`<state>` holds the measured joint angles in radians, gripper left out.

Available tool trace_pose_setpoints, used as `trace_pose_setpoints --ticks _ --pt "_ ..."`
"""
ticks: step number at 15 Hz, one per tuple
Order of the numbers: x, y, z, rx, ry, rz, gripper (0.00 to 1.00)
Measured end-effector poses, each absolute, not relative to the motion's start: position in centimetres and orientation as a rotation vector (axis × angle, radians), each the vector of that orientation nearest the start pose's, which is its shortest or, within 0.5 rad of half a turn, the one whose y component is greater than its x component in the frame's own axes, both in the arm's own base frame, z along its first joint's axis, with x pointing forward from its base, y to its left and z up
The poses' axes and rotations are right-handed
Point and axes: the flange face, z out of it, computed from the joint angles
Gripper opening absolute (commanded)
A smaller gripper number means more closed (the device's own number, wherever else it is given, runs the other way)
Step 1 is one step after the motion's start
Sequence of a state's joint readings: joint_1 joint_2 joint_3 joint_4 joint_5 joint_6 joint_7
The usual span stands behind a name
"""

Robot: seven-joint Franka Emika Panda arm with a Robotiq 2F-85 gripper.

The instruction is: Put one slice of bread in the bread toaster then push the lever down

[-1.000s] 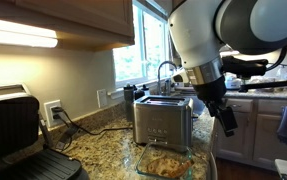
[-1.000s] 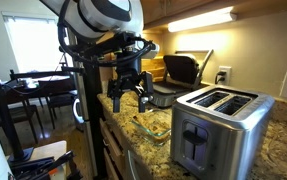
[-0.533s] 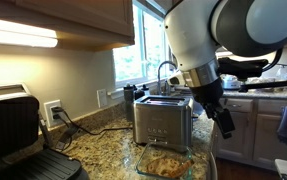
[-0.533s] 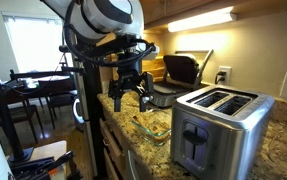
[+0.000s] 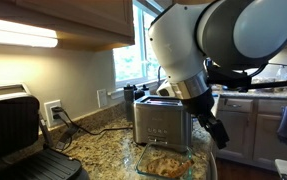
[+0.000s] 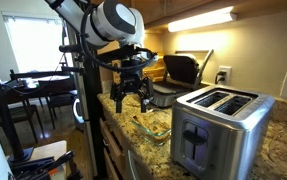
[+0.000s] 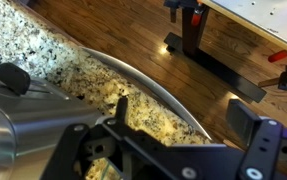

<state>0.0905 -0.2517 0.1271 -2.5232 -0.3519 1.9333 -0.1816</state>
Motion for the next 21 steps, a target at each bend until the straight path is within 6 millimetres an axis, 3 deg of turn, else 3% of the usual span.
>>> trace_pose_setpoints --ticks 12,21 --pt "40.9 6.7 34.7 -3.283 -0.977 0.598 1.0" --pt "41.9 7.0 33.4 -3.262 -0.984 0.649 1.0"
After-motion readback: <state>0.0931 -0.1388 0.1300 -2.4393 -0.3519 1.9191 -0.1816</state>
